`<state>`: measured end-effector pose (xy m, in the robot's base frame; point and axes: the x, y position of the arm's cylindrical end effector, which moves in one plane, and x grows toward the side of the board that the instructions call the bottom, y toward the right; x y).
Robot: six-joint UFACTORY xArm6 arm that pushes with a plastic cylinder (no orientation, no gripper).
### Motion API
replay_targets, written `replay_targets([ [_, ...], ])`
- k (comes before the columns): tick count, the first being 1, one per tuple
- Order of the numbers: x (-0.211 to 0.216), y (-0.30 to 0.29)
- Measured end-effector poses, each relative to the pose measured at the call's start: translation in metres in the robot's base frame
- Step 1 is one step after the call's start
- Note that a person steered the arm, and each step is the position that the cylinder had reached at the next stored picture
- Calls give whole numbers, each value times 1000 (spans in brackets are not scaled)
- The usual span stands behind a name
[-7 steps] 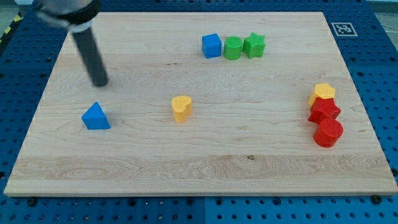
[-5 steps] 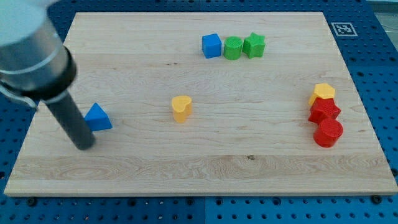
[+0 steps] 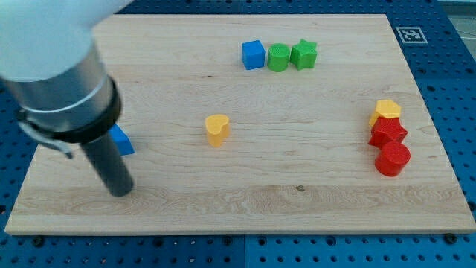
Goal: Move the blue triangle to the left of blue cube
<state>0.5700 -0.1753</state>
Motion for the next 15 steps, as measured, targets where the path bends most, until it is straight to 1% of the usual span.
replay_targets([
  [1, -37, -23],
  [2, -85, -24],
  [3, -120, -24],
  [4, -121, -29],
  [5, -80, -38],
  [6, -73, -10],
  [7, -111, 35],
  [8, -146, 57],
  [9, -127, 48],
  [10, -118, 21],
  [11, -161, 30],
  [12, -195, 67],
  [13, -204, 74],
  [14, -197, 49],
  [15, -217, 35],
])
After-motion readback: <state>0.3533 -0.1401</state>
